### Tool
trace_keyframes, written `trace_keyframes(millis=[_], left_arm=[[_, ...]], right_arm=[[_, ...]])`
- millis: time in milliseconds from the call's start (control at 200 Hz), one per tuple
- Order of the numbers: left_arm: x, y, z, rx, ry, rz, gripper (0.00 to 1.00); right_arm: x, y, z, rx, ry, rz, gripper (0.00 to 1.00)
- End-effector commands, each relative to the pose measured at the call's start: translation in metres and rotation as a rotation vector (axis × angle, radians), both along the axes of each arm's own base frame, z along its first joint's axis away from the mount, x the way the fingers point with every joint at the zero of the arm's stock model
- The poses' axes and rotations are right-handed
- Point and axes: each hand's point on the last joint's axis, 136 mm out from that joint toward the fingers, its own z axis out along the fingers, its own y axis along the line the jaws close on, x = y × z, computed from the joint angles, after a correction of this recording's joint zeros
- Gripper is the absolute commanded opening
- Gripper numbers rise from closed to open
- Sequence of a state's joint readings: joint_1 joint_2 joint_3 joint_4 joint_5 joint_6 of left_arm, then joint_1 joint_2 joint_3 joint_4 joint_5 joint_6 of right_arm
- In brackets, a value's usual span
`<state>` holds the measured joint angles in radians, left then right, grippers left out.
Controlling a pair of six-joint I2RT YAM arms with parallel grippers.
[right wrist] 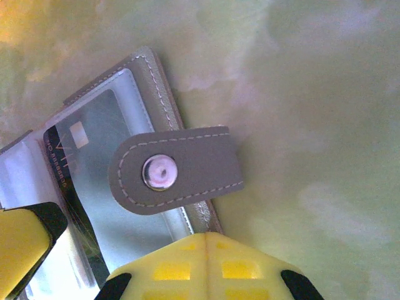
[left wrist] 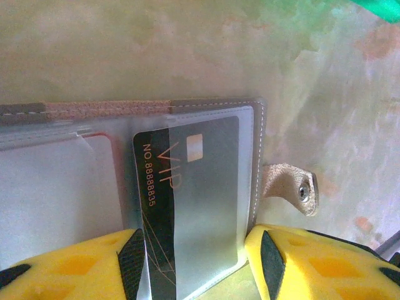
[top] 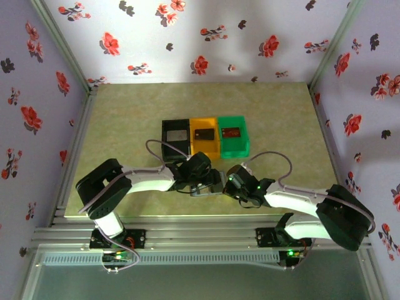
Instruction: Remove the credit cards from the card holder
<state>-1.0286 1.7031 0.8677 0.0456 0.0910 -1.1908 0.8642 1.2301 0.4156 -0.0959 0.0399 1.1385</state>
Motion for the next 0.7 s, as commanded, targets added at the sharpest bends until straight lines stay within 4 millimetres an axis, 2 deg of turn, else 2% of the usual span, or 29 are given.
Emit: trace_keyframes(millis=[0, 315, 695], left_arm=[[-0.006, 0.002, -0.010, 0.027, 0.000, -0.031, 0.56], [-0.008, 0.007, -0.010, 0.110, -0.023, -0.057, 0.56], [-0.009, -0.009, -0.008, 0.072, -0.021, -0.069, 0.56]], right_arm=[[-0.015, -0.016, -0.016, -0.052, 0.061, -0.020, 0.00], [-0.015, -0.016, -0.016, -0.051, 0.059, -0.018, 0.00], [-0.016, -0.016, -0.017, -0.049, 0.062, -0.018, 0.00]])
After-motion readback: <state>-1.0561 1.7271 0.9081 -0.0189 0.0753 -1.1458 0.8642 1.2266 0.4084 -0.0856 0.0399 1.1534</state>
